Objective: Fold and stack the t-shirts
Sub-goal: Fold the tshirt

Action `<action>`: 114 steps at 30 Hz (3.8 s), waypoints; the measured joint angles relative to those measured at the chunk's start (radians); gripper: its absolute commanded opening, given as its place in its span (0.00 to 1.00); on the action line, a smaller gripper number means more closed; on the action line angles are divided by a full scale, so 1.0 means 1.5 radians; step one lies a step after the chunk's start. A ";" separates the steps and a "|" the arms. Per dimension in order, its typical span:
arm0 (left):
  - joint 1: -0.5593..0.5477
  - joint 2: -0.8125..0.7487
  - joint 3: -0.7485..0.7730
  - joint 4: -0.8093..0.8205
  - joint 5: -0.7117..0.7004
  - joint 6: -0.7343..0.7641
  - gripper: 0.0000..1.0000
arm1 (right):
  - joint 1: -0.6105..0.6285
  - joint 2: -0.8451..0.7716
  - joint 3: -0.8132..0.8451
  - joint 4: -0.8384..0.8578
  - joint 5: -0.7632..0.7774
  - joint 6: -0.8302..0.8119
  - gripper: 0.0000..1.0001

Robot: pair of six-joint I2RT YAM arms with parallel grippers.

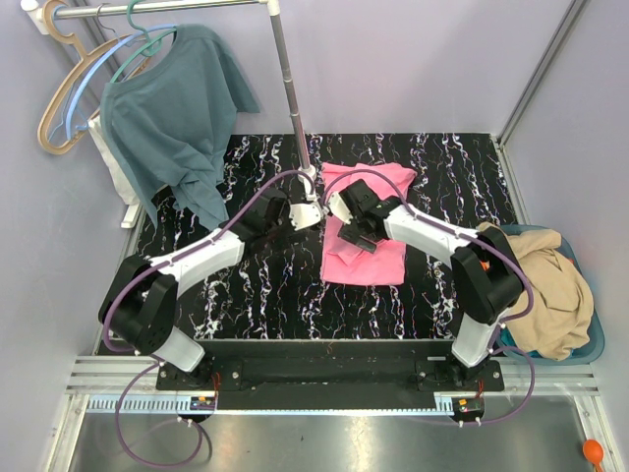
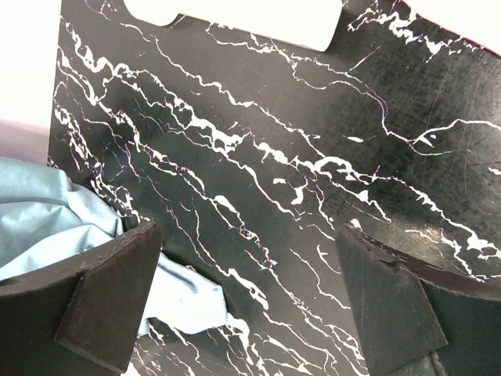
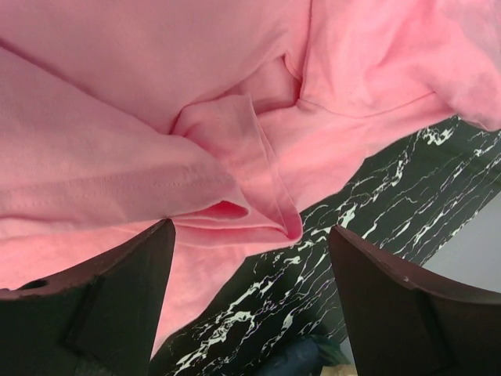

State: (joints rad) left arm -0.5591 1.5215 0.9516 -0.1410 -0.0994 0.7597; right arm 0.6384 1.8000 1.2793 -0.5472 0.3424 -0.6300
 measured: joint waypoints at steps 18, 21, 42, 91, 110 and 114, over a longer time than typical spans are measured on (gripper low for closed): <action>0.003 0.000 -0.008 0.005 0.002 0.004 0.99 | 0.000 -0.069 -0.029 -0.030 -0.051 0.067 0.87; 0.008 0.000 -0.008 0.006 0.002 0.007 0.99 | 0.000 -0.068 -0.039 -0.033 -0.055 0.068 0.87; 0.041 0.012 -0.024 0.021 0.014 0.015 0.99 | 0.000 -0.022 -0.054 -0.005 -0.065 0.067 0.87; 0.055 0.013 -0.041 0.046 0.029 0.012 0.99 | -0.001 0.132 0.123 0.066 0.058 0.061 0.88; 0.045 0.057 0.081 -0.129 0.246 -0.080 0.99 | -0.002 -0.216 -0.171 0.076 0.038 0.085 1.00; 0.013 0.103 0.123 -0.167 0.285 -0.098 0.95 | -0.003 -0.254 -0.257 0.052 0.008 0.087 0.93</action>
State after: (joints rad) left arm -0.5392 1.6756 1.1355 -0.3916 0.3279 0.6132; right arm 0.6346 1.4193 0.8940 -0.4690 0.3546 -0.4995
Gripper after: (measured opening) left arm 0.968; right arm 0.969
